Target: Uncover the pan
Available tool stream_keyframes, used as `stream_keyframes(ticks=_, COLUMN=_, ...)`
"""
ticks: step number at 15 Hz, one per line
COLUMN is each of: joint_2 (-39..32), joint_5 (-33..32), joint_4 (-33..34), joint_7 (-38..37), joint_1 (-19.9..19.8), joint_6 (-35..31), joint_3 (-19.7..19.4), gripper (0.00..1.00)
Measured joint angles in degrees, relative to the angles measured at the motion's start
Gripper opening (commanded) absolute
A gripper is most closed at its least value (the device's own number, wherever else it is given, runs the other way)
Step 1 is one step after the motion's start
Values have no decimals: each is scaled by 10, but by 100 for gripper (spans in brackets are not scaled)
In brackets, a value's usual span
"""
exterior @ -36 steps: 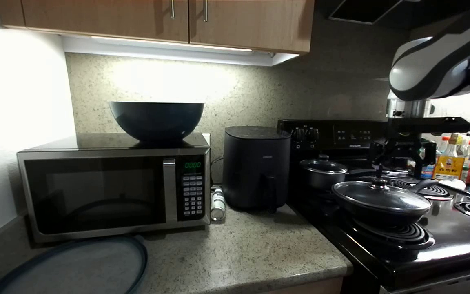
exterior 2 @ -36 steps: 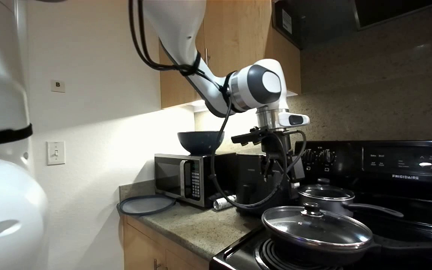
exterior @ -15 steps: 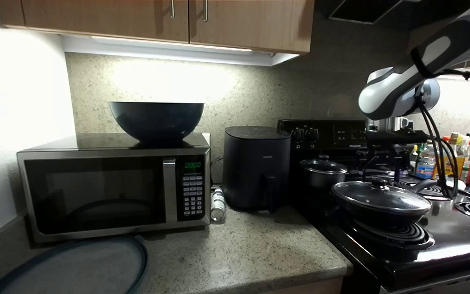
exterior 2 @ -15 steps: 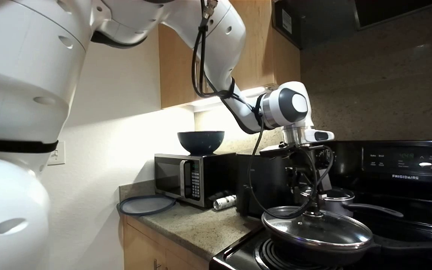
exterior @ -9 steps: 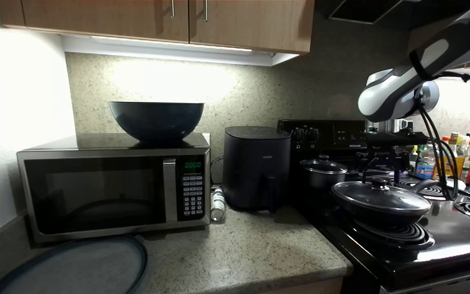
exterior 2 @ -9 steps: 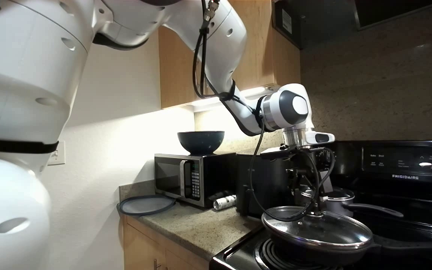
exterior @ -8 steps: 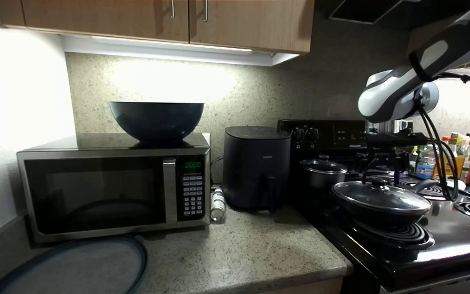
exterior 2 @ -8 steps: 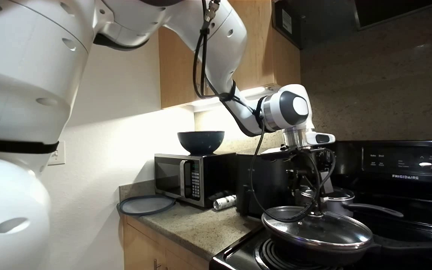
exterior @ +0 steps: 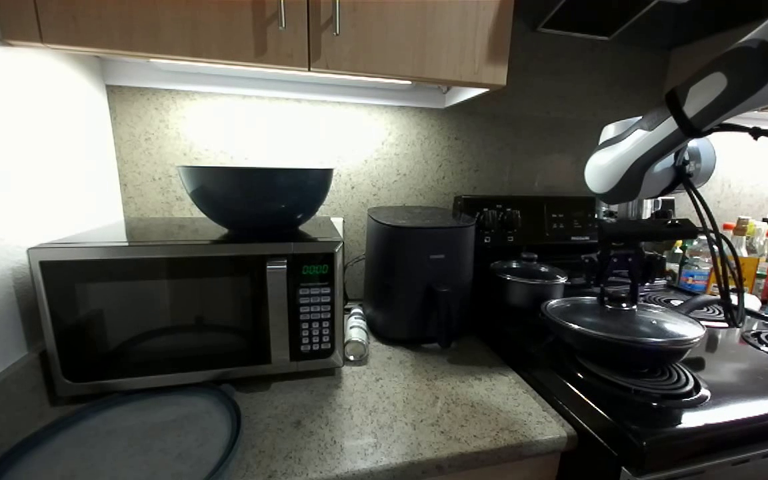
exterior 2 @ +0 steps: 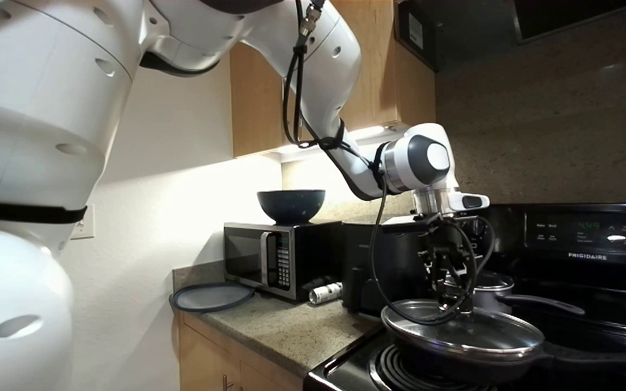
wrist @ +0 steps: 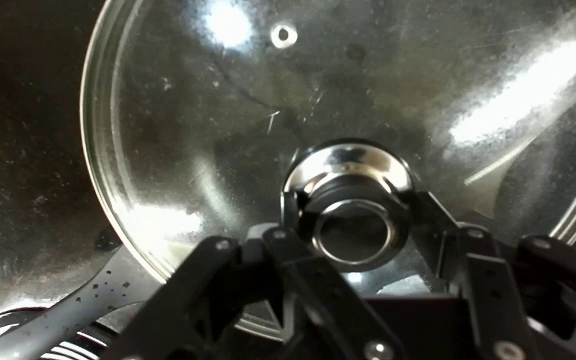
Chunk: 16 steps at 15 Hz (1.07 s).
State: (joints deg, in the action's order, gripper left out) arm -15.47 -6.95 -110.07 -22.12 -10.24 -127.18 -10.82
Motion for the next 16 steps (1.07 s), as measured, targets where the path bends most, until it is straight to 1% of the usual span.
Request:
stream_keyframes(ticks=1, joint_2=1, joint_5=0, joint_4=1, joint_7=5, joint_1=0, joint_6=-1, joint_3=-1, gripper=25)
stream_keyframes(ticks=4, joint_2=1, joint_5=0, joint_4=2, joint_7=17, joint_1=0, joint_6=-5, joint_3=-3, gripper=25)
stream_keyframes(ticks=10, joint_2=7, joint_5=0, joint_4=0, joint_7=18, joint_1=4, joint_6=-11, joint_3=-3, gripper=25)
stream_keyframes(ticks=12, joint_2=26, joint_5=-5, joint_4=-8, joint_7=18, joint_1=15, joint_6=-26, joint_3=-1, gripper=25)
stream_keyframes(ticks=16, joint_2=106, joint_5=-38, joint_4=-50, joint_7=18, joint_1=54, joint_6=-65, joint_3=16, gripper=25)
